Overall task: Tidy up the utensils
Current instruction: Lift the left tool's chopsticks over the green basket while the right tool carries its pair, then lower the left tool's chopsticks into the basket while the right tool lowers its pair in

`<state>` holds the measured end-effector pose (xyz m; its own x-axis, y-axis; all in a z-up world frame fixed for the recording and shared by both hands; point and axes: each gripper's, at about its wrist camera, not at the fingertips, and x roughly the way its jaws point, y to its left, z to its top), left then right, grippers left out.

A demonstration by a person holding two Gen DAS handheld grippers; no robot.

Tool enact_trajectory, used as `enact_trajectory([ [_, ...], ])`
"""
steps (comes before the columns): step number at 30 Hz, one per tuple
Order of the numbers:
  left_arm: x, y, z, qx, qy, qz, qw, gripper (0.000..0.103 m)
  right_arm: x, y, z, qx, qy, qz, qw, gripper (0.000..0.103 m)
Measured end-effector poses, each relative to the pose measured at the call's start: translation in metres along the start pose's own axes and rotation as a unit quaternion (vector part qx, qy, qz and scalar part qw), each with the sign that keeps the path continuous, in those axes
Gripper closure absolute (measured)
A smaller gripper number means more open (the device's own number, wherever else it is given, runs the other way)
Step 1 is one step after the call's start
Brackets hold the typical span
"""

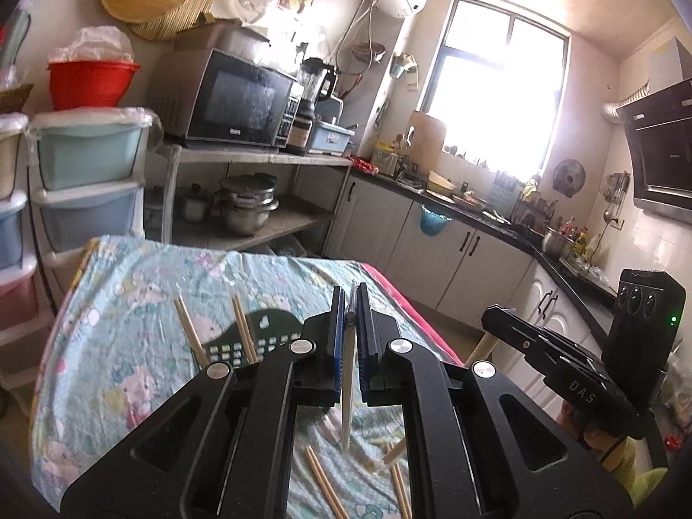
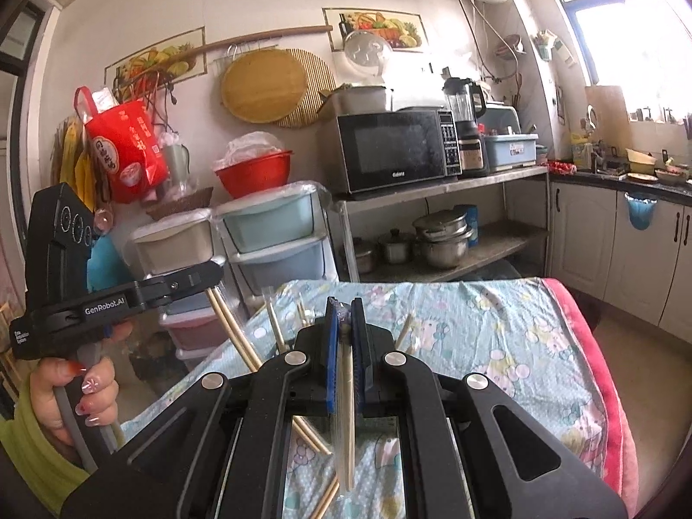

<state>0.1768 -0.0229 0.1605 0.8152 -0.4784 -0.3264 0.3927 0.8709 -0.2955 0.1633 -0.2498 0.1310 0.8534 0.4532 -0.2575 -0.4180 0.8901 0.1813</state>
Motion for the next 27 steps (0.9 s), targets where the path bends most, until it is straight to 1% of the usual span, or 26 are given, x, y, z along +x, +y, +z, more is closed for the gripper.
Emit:
enact_trajectory([
  [9, -0.011, 0.005, 0.025, 0.013, -0.022, 0.021, 0.9994, 0.100, 0.002, -0.003, 0.025, 0.000, -0.025, -0.004, 1.000, 0.097],
  [14, -0.017, 0.012, 0.037, 0.016, -0.035, 0.034, 0.9987, 0.100, 0.001, -0.006, 0.040, -0.005, -0.048, -0.010, 0.999, 0.097],
  [21, -0.027, 0.023, 0.054, 0.010, -0.058, 0.055, 0.9968, 0.100, 0.006, -0.009, 0.064, -0.011, -0.070, -0.015, 0.997, 0.097],
  [27, -0.026, 0.030, 0.067, 0.016, -0.071, 0.081, 0.9940, 0.100, 0.013, -0.006, 0.080, -0.030, -0.093, -0.030, 0.995, 0.097],
])
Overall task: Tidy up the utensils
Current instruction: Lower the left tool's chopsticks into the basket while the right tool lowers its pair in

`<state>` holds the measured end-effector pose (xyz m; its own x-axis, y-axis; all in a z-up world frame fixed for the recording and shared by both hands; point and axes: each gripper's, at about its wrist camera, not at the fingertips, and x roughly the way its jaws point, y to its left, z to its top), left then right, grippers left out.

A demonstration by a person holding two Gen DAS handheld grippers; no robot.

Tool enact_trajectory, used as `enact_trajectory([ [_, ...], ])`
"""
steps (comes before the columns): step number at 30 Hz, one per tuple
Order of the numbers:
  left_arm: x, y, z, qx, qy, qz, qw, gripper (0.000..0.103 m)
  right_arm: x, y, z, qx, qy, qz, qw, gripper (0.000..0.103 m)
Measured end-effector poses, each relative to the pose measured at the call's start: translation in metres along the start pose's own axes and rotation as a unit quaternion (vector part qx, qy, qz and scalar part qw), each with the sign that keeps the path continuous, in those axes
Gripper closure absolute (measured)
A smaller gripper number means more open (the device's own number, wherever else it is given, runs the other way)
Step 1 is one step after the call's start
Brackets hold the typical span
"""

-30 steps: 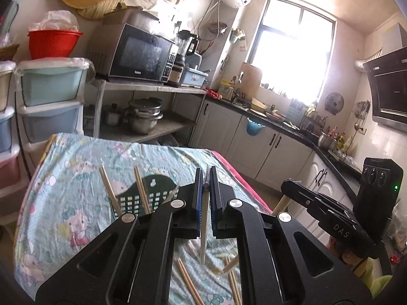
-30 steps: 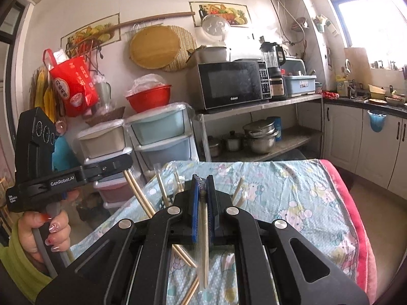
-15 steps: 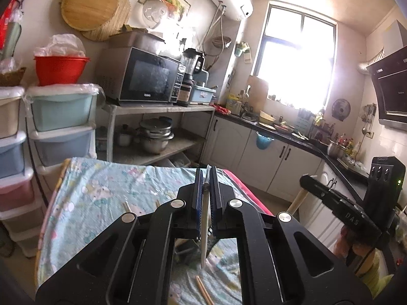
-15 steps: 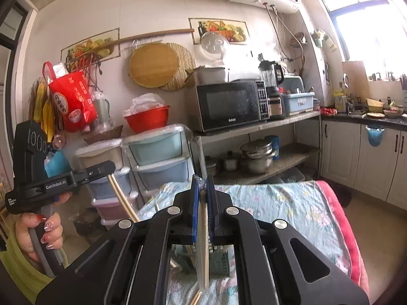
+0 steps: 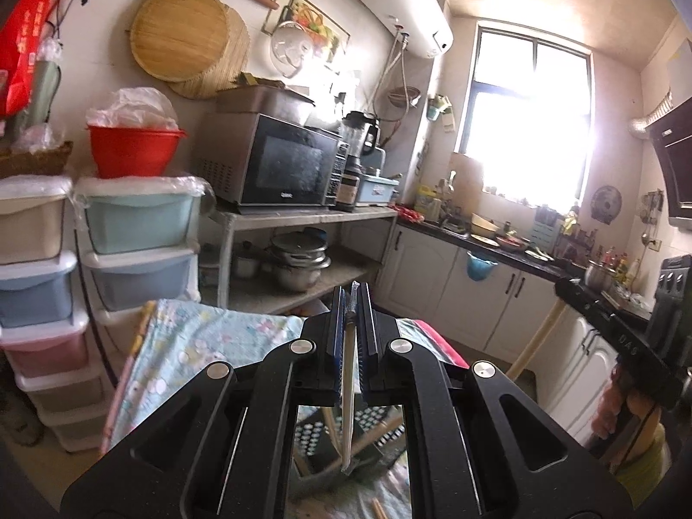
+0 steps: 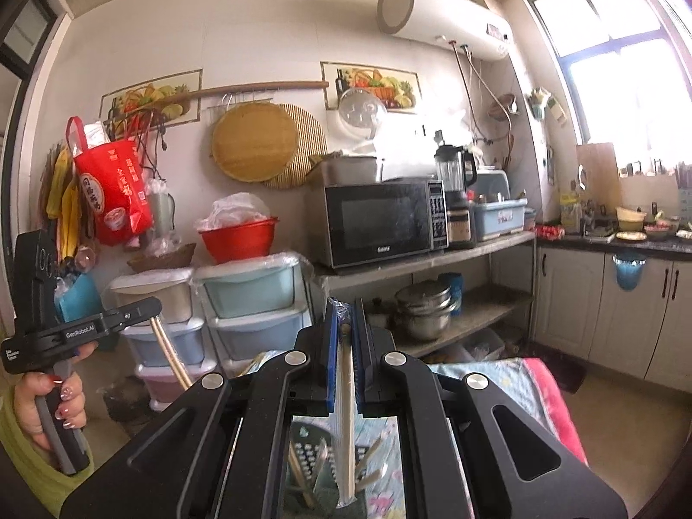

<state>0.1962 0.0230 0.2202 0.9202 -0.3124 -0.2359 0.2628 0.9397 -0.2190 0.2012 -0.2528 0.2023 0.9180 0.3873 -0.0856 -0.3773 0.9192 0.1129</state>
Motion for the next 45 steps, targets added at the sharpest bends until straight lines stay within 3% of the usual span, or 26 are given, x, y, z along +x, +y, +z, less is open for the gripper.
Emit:
enact_trajectory([
  [12, 0.041, 0.009, -0.008, 0.000, 0.010, 0.026, 0.9996, 0.100, 0.030, -0.004, 0.005, 0.010, -0.015, 0.016, 1.000, 0.097],
  [33, 0.097, 0.009, -0.072, -0.008, 0.067, 0.024, 0.9974, 0.100, 0.084, -0.011, -0.058, 0.028, 0.033, 0.005, 0.999, 0.097],
  [45, 0.107, 0.011, -0.099, -0.009, 0.087, 0.022, 0.9959, 0.100, 0.101, -0.003, -0.086, 0.027, 0.067, 0.012, 0.997, 0.097],
])
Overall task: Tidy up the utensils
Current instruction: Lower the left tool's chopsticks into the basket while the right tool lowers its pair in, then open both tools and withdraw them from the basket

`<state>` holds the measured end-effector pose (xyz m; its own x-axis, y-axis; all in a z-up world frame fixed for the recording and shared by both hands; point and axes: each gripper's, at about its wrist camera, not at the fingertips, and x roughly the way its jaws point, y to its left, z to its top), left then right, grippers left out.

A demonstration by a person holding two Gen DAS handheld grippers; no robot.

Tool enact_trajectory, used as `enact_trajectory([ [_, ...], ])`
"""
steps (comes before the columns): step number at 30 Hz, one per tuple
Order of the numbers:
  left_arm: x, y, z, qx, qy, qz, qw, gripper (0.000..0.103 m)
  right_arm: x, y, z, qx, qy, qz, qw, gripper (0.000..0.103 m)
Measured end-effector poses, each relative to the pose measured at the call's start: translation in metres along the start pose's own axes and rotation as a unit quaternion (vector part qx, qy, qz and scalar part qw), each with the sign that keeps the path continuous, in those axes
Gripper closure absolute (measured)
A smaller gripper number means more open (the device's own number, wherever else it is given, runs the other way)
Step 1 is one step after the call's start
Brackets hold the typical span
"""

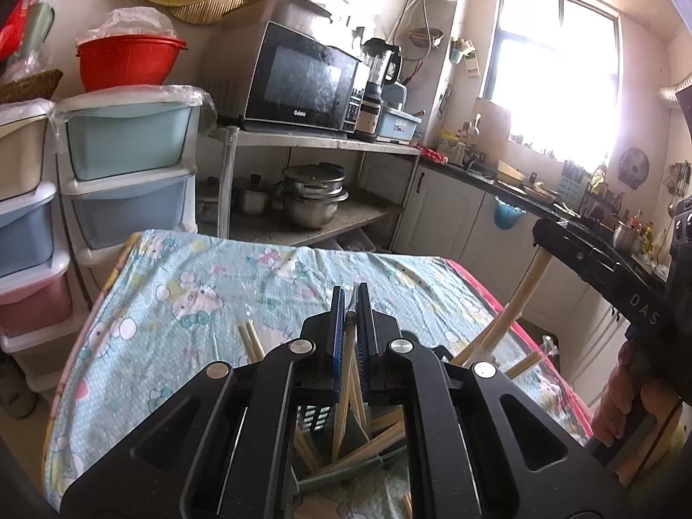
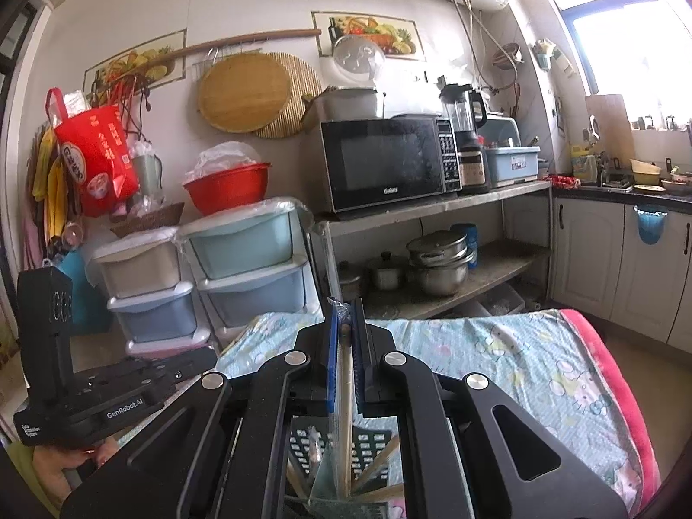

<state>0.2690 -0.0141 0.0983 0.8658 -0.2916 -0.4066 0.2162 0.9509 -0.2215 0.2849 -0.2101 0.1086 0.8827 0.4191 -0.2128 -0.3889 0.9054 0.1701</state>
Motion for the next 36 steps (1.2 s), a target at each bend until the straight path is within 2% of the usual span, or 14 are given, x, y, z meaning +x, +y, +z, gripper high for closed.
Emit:
enact_trajectory([
  [12, 0.005, 0.007, -0.019, -0.012, 0.030, 0.002, 0.9995, 0.098, 0.007, -0.001, -0.023, 0.009, 0.056, -0.011, 0.998, 0.096],
  [14, 0.003, 0.008, -0.021, -0.017, 0.032, 0.004, 0.9993, 0.090, 0.005, -0.004, -0.025, 0.014, 0.061, -0.014, 0.998, 0.089],
  [16, 0.001, 0.010, -0.023, -0.021, 0.034, 0.005, 0.9992, 0.077, 0.001, -0.007, -0.027, 0.019, 0.064, -0.019, 0.998, 0.082],
  [31, -0.028, 0.017, -0.032, -0.063, 0.022, 0.005, 0.9978, 0.017, -0.032, -0.021, -0.039, 0.034, 0.081, -0.026, 0.996, 0.064],
  [33, -0.033, 0.016, -0.033, -0.064, 0.023, 0.004, 0.9977, 0.011, -0.037, -0.020, -0.042, 0.033, 0.085, -0.026, 0.996, 0.063],
  [36, -0.038, 0.013, -0.037, -0.063, 0.027, 0.001, 0.9976, 0.011, -0.042, -0.019, -0.045, 0.031, 0.092, -0.023, 0.995, 0.059],
])
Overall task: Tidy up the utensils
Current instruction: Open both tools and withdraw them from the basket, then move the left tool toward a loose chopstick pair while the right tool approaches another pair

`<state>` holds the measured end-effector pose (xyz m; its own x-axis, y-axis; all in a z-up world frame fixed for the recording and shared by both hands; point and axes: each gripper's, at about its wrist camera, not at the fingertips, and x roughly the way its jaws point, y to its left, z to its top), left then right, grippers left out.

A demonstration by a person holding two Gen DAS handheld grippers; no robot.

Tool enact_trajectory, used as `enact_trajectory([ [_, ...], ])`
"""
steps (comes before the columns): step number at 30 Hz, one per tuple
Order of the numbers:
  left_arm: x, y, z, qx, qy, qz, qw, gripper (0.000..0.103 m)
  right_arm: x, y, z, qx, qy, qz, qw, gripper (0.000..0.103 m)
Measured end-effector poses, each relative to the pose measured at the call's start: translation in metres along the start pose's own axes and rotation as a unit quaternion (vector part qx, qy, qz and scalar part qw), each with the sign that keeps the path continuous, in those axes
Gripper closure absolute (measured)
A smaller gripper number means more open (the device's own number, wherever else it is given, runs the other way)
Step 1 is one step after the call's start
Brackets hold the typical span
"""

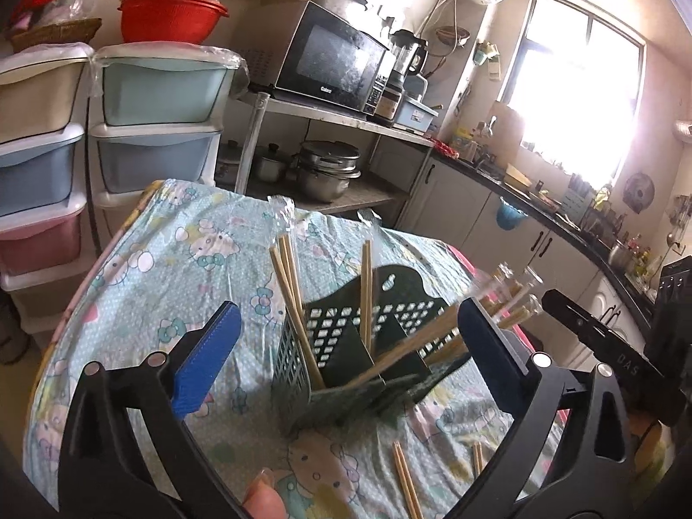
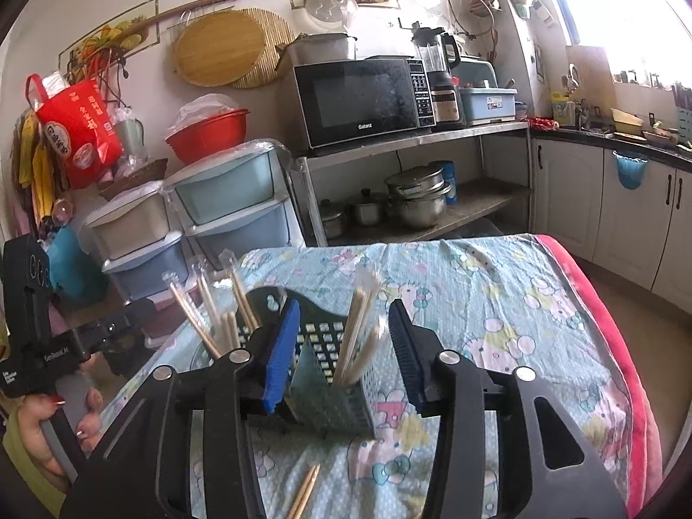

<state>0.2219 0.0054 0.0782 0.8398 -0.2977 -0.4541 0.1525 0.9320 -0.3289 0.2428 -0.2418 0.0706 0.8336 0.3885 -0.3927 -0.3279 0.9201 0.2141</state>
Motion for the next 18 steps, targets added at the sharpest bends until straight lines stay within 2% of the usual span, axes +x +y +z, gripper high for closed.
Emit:
enact_trajectory([
  [10, -0.007, -0.010, -0.032, 0.014, 0.038, -0.005, 0.9992, 0.011, -0.010, 0.003, -0.030, -0.015, 0.042, -0.003, 0.999, 0.058],
  [18, 0.004, -0.018, -0.062, 0.022, 0.080, -0.009, 0.9965, 0.011, -0.015, 0.004, -0.053, -0.028, 0.075, -0.004, 0.997, 0.058],
])
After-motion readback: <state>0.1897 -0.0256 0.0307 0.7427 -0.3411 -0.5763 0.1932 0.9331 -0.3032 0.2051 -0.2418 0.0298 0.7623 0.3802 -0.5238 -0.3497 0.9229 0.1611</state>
